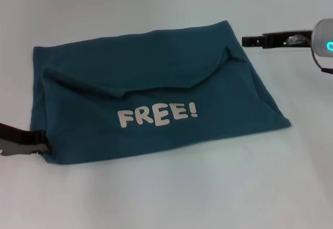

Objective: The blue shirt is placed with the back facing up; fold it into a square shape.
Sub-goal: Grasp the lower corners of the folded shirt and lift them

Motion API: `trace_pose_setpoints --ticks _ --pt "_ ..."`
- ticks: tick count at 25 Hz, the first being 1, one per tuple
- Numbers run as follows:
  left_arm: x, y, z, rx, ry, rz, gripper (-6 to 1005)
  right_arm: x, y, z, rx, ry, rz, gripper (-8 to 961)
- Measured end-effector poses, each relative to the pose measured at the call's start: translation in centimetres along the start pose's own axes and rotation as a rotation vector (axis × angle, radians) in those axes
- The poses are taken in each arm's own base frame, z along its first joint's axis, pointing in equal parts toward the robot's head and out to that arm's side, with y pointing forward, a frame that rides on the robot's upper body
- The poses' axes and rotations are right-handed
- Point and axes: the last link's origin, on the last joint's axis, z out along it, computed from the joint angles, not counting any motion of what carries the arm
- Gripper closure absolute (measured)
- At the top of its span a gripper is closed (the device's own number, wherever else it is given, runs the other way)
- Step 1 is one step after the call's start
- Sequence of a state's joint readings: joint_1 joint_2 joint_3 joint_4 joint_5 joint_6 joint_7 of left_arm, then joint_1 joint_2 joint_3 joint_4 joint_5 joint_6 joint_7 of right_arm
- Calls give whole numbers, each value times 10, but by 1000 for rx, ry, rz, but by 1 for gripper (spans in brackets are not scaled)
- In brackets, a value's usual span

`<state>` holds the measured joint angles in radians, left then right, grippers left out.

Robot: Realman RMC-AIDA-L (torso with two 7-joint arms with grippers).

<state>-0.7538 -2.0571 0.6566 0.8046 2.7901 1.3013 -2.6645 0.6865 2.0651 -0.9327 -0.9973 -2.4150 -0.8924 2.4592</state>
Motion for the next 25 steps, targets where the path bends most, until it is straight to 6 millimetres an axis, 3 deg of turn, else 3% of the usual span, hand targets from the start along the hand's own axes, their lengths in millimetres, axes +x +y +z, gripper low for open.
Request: trace_pose_setpoints --ticks 2,13,19,25 --pt "1 1 -1 -1 0 11 923 2 0 -6 -1 48 4 34" --pt "5 3 -2 -14 19 48 960 26 -7 -41 97 373 -1 41" --pt "6 4 -2 -15 25 62 960 50 -19 -44 115 432 61 53" --pt "8 5 -1 -13 36 75 960 66 -27 -34 124 434 109 65"
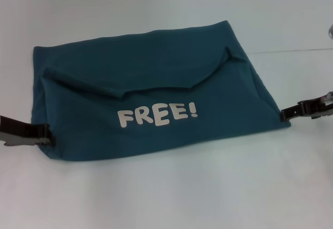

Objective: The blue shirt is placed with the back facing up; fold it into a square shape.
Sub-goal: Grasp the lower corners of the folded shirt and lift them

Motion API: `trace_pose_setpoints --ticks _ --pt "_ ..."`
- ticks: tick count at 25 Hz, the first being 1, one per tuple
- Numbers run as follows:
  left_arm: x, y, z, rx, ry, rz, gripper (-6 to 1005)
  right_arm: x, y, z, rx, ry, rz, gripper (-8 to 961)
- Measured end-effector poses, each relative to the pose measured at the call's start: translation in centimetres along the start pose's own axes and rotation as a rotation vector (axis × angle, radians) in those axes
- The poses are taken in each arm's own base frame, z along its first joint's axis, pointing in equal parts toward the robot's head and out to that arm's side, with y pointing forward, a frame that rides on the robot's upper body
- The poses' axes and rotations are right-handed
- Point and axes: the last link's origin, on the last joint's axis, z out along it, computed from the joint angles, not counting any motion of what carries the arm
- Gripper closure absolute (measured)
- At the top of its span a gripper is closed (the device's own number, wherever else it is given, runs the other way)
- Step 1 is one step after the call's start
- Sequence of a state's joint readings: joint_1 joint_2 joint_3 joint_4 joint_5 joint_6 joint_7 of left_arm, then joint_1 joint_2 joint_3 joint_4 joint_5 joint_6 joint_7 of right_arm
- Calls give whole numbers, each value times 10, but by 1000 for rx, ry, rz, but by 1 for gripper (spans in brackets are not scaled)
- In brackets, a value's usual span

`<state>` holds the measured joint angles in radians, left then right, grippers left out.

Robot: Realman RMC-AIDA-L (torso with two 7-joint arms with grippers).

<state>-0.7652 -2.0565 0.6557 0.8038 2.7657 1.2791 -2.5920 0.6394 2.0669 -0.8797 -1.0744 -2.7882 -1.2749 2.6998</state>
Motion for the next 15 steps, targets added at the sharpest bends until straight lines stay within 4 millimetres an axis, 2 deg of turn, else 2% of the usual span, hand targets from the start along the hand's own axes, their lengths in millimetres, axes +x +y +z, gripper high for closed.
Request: trace_pose_setpoints --ticks 5,15 --pt "1 0 0 3 6 2 959 1 3 12 -2 11 -4 75" --pt "1 0 1 3 5 2 959 -1 5 18 3 -4 0 95"
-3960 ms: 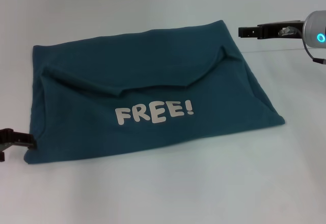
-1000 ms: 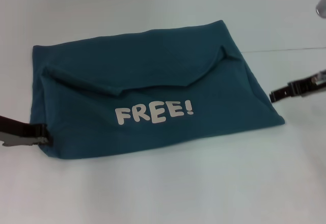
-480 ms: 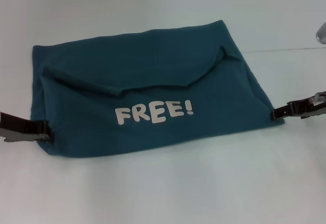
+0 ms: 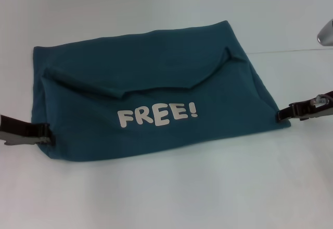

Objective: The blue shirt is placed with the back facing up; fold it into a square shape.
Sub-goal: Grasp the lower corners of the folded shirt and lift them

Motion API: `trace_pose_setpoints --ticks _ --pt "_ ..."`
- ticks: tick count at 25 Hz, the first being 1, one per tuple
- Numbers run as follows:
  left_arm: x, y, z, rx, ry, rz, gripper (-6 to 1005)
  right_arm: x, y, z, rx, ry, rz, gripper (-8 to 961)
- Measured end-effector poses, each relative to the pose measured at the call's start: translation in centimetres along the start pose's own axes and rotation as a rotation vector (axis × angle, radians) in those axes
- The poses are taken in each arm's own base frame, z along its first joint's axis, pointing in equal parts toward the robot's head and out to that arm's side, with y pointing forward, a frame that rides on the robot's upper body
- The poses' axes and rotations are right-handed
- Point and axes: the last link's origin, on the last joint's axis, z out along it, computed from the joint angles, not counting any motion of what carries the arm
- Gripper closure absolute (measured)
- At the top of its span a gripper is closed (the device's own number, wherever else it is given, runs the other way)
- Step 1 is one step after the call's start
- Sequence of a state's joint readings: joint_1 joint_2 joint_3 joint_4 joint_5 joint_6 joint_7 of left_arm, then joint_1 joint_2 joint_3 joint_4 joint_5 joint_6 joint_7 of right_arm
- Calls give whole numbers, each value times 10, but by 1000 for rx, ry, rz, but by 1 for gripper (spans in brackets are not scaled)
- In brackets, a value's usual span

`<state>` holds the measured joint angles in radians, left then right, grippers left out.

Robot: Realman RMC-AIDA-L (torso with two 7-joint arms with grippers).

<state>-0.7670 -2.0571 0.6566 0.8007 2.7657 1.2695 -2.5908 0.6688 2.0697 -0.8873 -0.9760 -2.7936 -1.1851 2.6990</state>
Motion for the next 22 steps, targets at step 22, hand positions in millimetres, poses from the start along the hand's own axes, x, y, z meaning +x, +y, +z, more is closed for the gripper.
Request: trace_pose_setpoints --ticks 22 --pt "0 -1 1 3 5 0 959 3 7 21 6 25 -9 283"
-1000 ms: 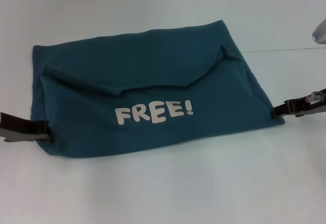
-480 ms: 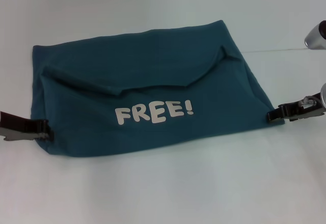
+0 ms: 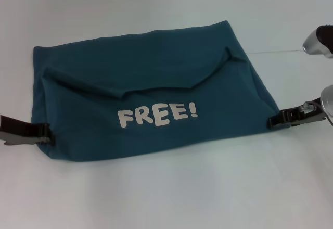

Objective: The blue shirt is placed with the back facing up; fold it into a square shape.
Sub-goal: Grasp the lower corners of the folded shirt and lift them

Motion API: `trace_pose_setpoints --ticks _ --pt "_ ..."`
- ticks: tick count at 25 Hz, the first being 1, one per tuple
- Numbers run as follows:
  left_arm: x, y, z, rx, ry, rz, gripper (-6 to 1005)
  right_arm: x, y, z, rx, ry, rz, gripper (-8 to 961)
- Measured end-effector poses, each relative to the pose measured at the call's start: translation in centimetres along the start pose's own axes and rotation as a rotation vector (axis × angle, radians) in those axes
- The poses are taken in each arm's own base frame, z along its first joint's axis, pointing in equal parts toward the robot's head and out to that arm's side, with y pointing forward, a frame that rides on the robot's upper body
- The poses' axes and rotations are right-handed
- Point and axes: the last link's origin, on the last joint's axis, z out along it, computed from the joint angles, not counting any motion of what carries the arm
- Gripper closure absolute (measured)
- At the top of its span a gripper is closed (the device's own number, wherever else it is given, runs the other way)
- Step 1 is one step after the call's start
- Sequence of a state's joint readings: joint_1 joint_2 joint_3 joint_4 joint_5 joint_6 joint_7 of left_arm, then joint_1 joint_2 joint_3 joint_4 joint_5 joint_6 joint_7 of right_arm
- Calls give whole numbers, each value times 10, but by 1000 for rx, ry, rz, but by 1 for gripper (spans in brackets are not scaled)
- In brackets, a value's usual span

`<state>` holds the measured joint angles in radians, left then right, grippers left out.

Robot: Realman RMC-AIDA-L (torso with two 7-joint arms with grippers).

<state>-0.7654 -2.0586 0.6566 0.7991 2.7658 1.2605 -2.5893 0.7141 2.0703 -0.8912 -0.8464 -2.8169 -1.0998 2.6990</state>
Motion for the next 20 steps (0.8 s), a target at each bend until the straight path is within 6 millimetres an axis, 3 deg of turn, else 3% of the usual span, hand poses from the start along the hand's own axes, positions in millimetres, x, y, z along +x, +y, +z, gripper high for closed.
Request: trace_pose_setpoints --ticks 15,20 --pt "-1 1 1 -4 -6 7 960 -2 5 6 -5 -7 -11 319" --pt "-1 0 0 -3 -5 10 960 -5 6 4 -10 -17 -12 571"
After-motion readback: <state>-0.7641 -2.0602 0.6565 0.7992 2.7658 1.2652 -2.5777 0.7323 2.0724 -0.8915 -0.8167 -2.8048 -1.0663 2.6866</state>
